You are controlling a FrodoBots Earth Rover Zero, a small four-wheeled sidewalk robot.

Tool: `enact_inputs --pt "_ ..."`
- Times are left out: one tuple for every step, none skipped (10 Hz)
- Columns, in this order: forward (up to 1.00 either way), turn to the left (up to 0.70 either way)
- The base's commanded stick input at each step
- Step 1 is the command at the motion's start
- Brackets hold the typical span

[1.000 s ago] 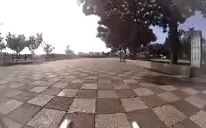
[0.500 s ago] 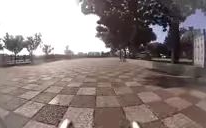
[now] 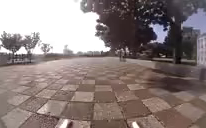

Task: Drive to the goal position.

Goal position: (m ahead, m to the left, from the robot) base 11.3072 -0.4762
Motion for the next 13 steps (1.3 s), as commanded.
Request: enact_inputs --pt "0.5 0.0" --pt "0.5 0.0" --pt "0.5 0.0" --pt "0.5 0.0" --pt "0.5 0.0" --pt "0.5 0.0" --pt "0.5 0.0" --pt "0.5 0.0" --pt "0.5 0.0" --pt "0.5 0.0" --pt "0.5 0.0" --pt "0.5 0.0" --pt "0.5 0.0"
